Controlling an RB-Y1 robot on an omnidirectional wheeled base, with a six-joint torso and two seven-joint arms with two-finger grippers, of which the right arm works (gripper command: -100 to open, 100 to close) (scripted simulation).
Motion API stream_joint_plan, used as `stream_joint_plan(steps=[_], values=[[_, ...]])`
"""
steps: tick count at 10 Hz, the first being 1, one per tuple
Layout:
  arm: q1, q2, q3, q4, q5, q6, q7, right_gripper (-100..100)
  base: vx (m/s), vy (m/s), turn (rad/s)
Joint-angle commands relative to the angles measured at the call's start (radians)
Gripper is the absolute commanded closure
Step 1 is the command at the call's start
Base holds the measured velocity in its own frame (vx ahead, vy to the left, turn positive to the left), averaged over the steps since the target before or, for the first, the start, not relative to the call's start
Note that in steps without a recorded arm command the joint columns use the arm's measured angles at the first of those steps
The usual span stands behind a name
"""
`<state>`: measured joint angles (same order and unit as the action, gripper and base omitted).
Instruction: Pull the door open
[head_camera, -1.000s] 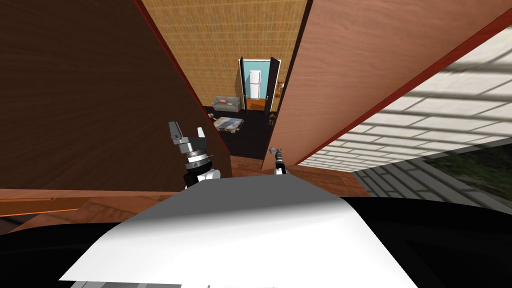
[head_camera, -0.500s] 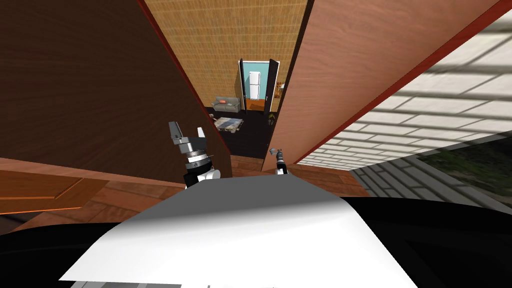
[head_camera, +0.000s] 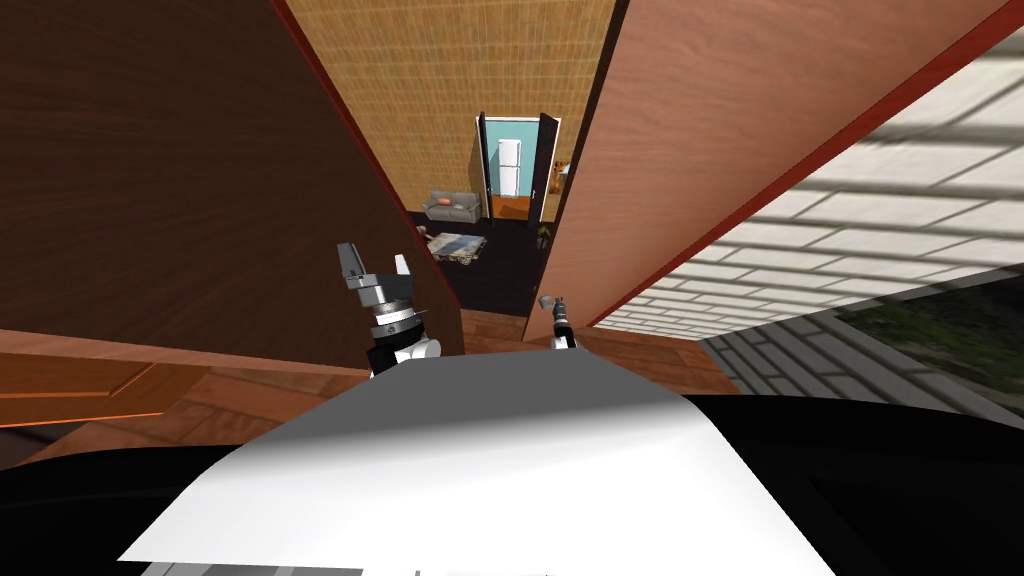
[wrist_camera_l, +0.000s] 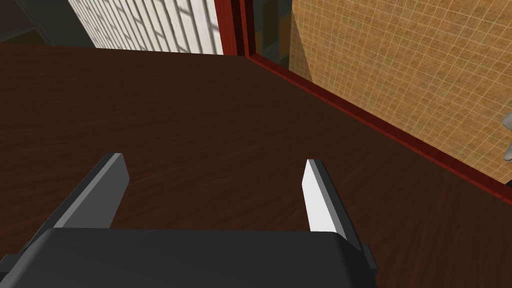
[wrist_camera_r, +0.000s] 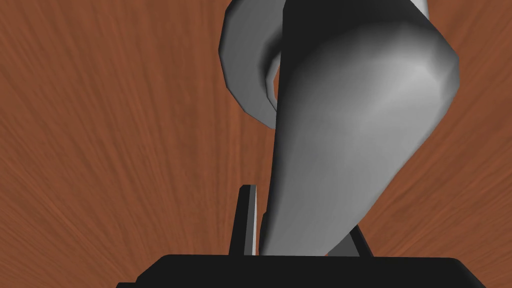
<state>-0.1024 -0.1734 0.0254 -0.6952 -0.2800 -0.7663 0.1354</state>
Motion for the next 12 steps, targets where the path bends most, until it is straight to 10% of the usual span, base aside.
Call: stream_joint_plan(steps=[1, 7, 12], values=[[-0.014, -0.028, -0.007, 0.013, -0.002, -0.017, -0.010, 100, -0.074, -0.006, 0.024], [-0.019, -0.081, 0.026, 0.023, 0.014, -0.015, -0.070, 100, -0.097, -0.031, 0.099], [-0.020, -0.022, 0.043, 0.041, 0.022, -0.029, -0.129, 100, 0.079, -0.059, 0.143]])
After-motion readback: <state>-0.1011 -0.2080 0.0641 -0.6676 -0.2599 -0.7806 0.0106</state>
